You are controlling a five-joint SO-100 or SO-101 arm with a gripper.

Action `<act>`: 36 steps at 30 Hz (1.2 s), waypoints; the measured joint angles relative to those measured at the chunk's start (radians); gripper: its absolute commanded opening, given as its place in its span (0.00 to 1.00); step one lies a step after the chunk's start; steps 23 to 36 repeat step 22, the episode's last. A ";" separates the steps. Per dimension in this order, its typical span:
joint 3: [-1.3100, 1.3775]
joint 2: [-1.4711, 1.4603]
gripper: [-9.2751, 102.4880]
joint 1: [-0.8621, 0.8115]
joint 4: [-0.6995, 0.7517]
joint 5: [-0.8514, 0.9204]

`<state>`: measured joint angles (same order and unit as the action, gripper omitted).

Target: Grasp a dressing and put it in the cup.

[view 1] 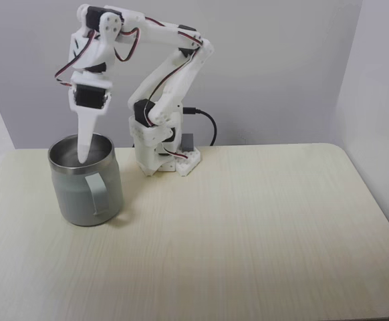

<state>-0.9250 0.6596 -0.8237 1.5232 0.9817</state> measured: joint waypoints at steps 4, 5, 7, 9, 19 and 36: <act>0.000 0.012 0.33 0.000 0.000 0.000; 0.000 0.015 0.33 0.000 0.000 0.000; 0.000 0.020 0.33 0.002 0.000 -0.002; 0.000 0.021 0.33 0.012 0.000 -0.008; 0.003 0.086 0.33 0.038 -0.043 -0.015; 0.032 0.100 0.33 0.028 -0.098 -0.011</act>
